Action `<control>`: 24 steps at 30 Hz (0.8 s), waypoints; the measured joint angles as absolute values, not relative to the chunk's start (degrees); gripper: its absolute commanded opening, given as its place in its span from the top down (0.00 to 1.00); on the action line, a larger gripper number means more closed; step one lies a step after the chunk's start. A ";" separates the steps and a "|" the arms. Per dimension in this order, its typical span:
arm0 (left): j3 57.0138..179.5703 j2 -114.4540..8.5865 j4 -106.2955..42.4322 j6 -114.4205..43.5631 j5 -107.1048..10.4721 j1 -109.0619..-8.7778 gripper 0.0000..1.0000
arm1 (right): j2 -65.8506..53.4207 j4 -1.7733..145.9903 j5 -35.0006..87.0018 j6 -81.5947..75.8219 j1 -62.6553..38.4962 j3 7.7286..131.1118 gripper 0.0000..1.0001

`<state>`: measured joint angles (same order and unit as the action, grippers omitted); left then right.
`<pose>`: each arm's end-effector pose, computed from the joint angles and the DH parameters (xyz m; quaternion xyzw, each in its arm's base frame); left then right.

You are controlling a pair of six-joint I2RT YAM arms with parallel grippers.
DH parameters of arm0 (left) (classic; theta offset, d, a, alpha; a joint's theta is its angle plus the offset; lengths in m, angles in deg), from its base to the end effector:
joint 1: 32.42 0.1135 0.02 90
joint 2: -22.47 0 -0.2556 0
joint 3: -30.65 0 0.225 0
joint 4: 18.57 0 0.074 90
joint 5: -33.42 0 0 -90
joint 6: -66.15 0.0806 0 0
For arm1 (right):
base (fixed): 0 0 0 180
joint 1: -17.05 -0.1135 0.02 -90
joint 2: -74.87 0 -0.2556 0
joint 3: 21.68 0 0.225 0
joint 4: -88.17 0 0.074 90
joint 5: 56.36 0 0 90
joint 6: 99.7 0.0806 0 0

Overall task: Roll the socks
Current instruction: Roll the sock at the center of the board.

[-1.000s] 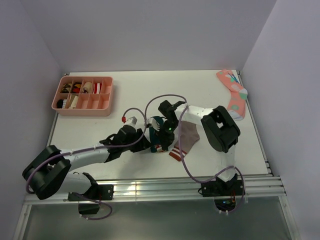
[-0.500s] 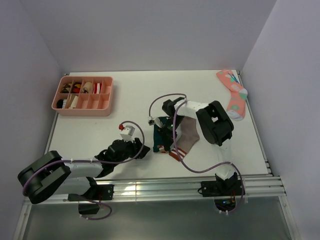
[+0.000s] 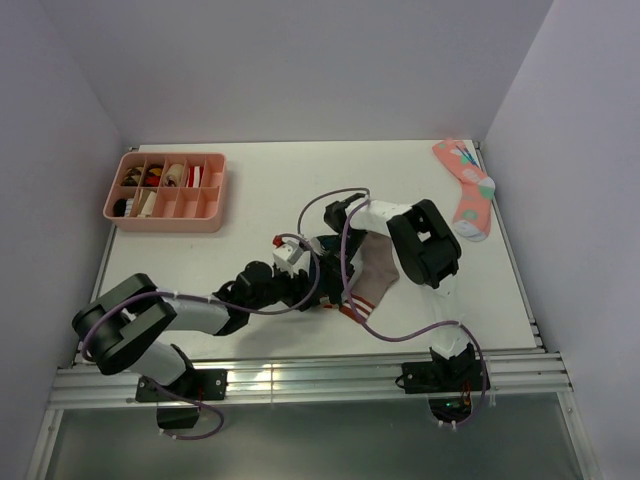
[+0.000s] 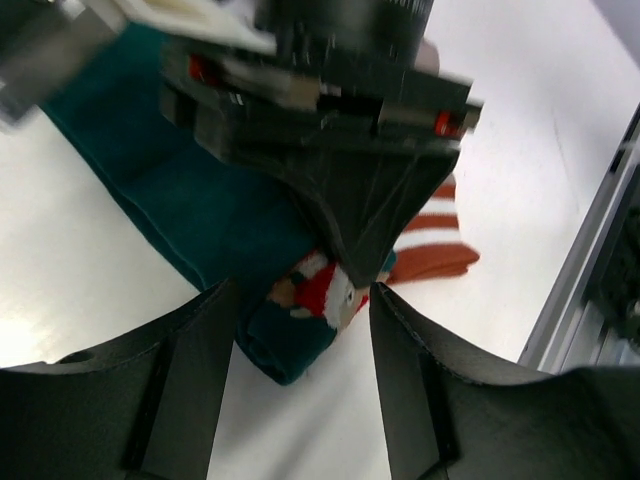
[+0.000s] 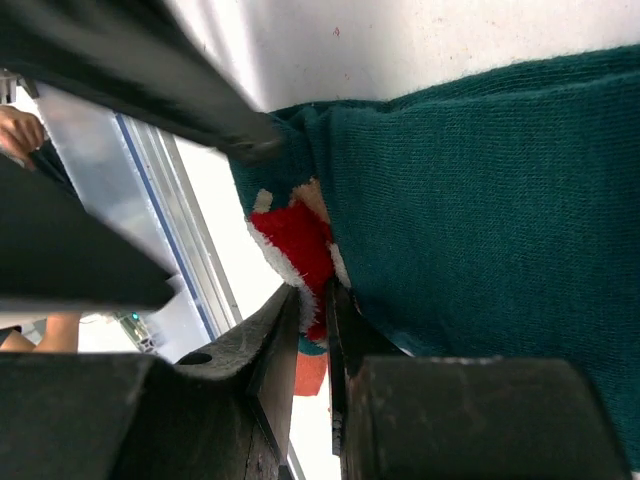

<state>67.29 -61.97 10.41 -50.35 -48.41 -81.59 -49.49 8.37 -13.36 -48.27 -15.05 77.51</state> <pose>0.1822 -0.2284 0.1516 0.2001 0.7872 -0.4018 0.4229 0.2521 0.2277 0.1042 0.4835 -0.7718 -0.4015 0.0970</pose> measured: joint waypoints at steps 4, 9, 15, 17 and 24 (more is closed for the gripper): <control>67.38 -64.66 10.28 -49.32 -45.99 -81.59 0.40 | -49.84 8.13 -13.47 -47.87 -14.83 77.62 0.80; 67.68 -67.59 10.56 -48.93 -44.37 -81.59 0.41 | -50.32 7.65 -13.84 -47.35 -14.48 77.88 0.80; 68.21 -70.17 12.51 -49.02 -43.76 -81.59 0.44 | -50.78 7.17 -14.13 -46.76 -13.96 77.90 0.80; 68.60 -70.78 12.73 -49.21 -43.76 -81.59 0.50 | -50.89 6.97 -14.13 -46.56 -13.78 77.90 0.80; 70.66 -72.51 11.48 -52.45 -43.91 -81.59 0.93 | -50.91 7.12 -13.67 -44.79 -13.54 77.88 0.75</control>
<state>70.66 -72.51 11.48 -52.45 -43.91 -81.59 -50.91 7.12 -13.67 -44.79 -13.54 77.88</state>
